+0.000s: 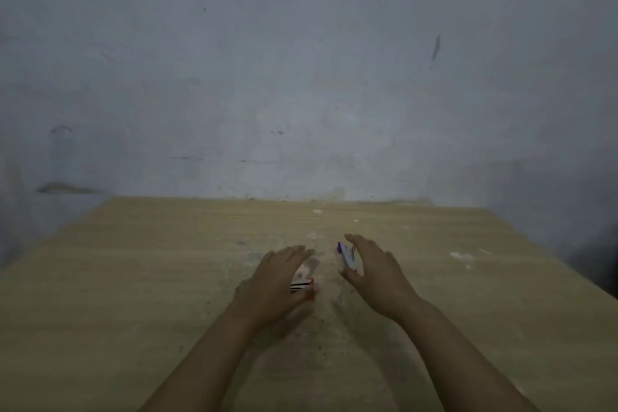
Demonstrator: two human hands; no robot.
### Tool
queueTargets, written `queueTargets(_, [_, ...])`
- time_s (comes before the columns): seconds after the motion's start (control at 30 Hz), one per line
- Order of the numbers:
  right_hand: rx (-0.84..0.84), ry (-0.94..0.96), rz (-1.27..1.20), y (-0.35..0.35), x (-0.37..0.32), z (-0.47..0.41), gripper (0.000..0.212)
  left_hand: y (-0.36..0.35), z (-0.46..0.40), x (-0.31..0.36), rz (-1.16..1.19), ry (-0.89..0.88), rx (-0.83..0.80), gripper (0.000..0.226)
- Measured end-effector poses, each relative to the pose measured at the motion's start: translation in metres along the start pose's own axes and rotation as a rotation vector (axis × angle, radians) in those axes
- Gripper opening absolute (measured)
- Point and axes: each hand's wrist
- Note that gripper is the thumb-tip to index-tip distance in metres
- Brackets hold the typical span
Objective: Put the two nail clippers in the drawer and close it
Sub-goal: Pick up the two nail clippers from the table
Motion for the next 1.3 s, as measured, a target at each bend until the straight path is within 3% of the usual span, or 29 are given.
queueTargets(0.17, [-0.079, -0.043, -0.009, -0.025, 0.017, -0.010, 0.061, -0.017, 0.002, -0.036, 0.007, 0.197, -0.068, 0.081])
queueTargets(0.3, [-0.070, -0.080, -0.035, -0.041, 0.026, -0.031, 0.065, -0.026, -0.010, -0.045, -0.011, 0.178, -0.069, 0.082])
queueTargets(0.53, [0.002, -0.260, 0.018, -0.057, 0.042, -0.080, 0.079, -0.030, -0.032, -0.049, -0.043, 0.052, -0.074, 0.053])
queueTargets(0.67, [-0.041, -0.336, 0.160, -0.069, 0.042, -0.094, 0.070, -0.027, -0.037, -0.040, 0.023, 0.029, 0.002, 0.031])
queueTargets(0.83, [-0.011, -0.337, 0.262, -0.075, 0.032, -0.091, 0.041, -0.022, -0.034, -0.026, 0.079, 0.055, 0.057, 0.035])
queueTargets(1.0, [0.007, -0.166, 0.004, -0.070, 0.031, -0.072, 0.032, -0.020, -0.021, -0.013, 0.095, 0.034, 0.095, 0.033])
queueTargets(1.13, [0.020, 0.022, -0.086, -0.046, 0.041, -0.040, 0.038, -0.023, -0.014, 0.007, 0.130, 0.023, 0.134, 0.030])
queueTargets(1.3, [0.104, -0.026, -0.079, 0.002, 0.075, 0.014, 0.048, -0.037, -0.010, 0.052, 0.196, -0.071, 0.082, 0.038])
Point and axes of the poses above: each hand's wrist, its own z-axis away from the middle knuckle, its own y-axis out of the back of the hand, x = y × z, and after that the axes turned 9 degrees about z, right-handed
